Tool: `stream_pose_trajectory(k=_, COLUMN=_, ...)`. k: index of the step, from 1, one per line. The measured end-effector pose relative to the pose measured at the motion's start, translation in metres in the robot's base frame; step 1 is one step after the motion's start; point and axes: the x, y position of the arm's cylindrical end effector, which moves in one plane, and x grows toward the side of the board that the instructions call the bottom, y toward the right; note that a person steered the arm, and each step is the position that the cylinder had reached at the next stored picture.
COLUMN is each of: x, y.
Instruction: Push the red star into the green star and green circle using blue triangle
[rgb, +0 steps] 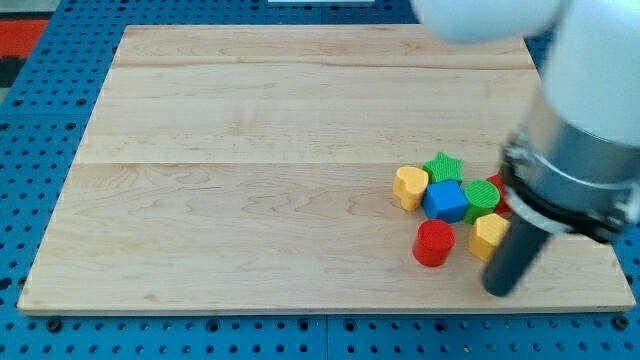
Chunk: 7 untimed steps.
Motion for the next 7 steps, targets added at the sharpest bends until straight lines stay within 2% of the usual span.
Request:
stream_pose_trajectory(k=1, x=-0.019, y=0.018)
stream_pose_trajectory(k=3, x=-0.037, y=-0.055)
stream_pose_trajectory(k=4, x=0.006, y=0.029)
stream_pose_trajectory(k=5, x=0.003, y=0.097)
stream_pose_trajectory(k=7, x=-0.098, y=0.115)
